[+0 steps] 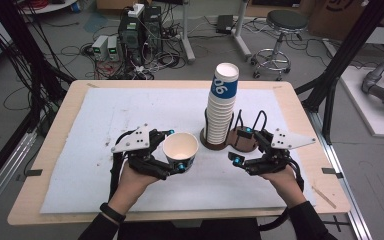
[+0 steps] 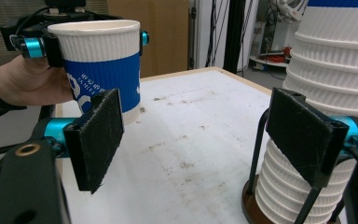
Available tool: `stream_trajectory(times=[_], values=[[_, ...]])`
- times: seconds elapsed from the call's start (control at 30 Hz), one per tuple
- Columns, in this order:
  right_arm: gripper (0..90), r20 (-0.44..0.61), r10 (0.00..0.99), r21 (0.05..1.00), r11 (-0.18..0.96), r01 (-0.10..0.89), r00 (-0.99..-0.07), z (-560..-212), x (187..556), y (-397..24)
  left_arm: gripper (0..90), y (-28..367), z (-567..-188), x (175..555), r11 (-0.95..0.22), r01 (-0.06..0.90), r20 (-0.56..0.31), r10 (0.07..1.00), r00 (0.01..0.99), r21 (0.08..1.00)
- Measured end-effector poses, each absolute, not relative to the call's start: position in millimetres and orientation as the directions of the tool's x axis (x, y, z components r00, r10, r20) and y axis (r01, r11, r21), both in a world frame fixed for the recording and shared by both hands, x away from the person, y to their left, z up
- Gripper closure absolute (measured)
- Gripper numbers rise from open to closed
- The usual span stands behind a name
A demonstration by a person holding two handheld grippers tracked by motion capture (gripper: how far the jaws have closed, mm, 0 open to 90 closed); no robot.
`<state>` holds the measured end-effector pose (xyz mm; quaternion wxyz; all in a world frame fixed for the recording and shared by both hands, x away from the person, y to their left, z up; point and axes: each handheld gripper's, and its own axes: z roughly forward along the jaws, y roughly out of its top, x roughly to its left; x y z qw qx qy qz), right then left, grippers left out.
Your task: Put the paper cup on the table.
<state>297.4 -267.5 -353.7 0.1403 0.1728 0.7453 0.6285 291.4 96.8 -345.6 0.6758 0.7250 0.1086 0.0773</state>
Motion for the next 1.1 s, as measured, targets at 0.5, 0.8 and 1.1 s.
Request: stream_trajectory(times=[0.5,0.8,1.1], values=[[19.7,0.000,0.445,0.982,0.169,0.084,-0.896,-356,300,-267,20.7,116,-336,289,-0.045,0.036,-0.019,0.333,0.943,0.998],[19.7,0.007,0.440,0.982,0.165,0.088,-0.898,-356,302,-267,20.7,123,-334,290,-0.046,0.034,-0.015,0.360,0.933,0.998],[19.6,0.017,0.449,0.981,0.166,0.102,-0.893,-356,302,-268,20.7,133,-332,293,-0.042,0.033,-0.013,0.398,0.917,0.999]])
